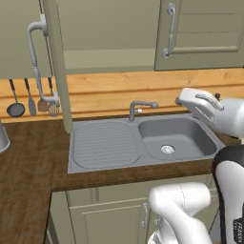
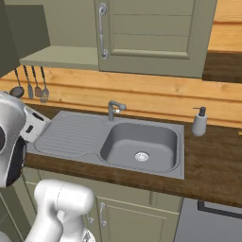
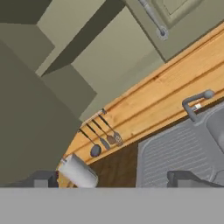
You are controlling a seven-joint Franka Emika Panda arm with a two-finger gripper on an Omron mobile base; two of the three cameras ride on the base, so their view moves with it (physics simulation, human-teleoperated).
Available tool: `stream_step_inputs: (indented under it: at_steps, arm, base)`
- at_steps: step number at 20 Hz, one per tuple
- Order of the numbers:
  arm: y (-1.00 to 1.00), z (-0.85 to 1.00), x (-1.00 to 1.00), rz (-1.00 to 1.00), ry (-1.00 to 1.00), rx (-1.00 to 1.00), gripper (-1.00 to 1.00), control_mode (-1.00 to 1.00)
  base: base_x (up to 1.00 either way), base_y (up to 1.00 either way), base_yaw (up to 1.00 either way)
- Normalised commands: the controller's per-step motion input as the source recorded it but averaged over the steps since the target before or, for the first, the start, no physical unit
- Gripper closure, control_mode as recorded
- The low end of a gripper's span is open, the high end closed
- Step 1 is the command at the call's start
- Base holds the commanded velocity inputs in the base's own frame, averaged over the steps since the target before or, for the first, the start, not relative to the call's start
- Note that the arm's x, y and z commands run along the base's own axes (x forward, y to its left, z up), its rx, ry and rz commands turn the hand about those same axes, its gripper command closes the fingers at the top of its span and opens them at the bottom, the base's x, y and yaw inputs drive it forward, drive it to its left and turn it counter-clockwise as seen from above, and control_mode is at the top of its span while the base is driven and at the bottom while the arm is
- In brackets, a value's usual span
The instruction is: Pick the kettle from the counter and place it on the tray. Then pick the mug from the cabinet and place it on the tray. Then close the cabinet doors.
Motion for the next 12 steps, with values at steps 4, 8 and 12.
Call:
stream_step_inputs:
  at_steps: [4, 8, 12]
  arm:
    - [0.17, -0.13, -1.00, 0.11, -0.31, -0.27, -1.00, -1.00]
    - [0.28, -0.12, -0.96, 0.10, -0.31, -0.25, -1.00, -1.00]
    - [0.36, -0.02, -0.73, 0.09, -0.47, -0.26, -1.00, -1.00]
  base:
    - [0.00, 0.00, 0.00]
    - [0.00, 0.00, 0.00]
    - [0.00, 0.00, 0.00]
